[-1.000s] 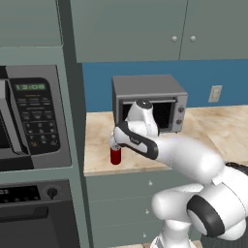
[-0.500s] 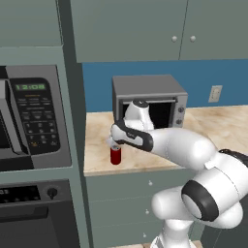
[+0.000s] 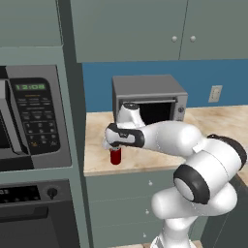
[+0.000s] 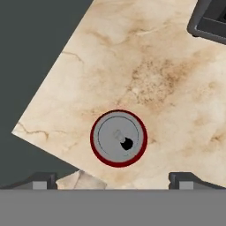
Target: Four empty soda cans are scattered around the kitchen. Gather all the cans and cluster them next to the stove for recycling.
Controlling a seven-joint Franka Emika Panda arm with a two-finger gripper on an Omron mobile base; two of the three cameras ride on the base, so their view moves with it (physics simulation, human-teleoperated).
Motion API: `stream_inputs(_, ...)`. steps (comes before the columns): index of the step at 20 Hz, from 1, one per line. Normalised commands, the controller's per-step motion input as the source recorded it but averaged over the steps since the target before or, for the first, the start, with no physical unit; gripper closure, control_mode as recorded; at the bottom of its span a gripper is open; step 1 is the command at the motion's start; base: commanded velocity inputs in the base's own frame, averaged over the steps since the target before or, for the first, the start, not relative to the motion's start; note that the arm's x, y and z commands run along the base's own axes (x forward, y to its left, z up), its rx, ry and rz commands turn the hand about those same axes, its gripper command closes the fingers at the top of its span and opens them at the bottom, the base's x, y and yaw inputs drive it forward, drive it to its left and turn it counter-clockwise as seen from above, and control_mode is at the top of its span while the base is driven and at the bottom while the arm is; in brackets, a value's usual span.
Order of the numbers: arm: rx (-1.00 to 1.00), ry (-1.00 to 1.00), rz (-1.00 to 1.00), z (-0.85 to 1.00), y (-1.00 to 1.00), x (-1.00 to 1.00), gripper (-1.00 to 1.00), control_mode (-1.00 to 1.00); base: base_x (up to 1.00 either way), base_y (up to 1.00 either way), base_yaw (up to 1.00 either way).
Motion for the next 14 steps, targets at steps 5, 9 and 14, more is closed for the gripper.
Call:
stream_inputs(5, -0.11, 0.02, 0.0, -0.17, 0.1, 0.23, -1.0, -1.0, 0.0, 0.0, 0.0)
stream_inputs(9, 0.0, 0.02, 0.0, -0.1, 0.03, 0.21, -1.0, -1.0, 0.0, 0.0, 0.0)
stream_inputs(14, 0.0, 0.06, 0.0, -0.16, 0.01, 0.14, -1.0, -1.0, 0.0, 0.0, 0.0)
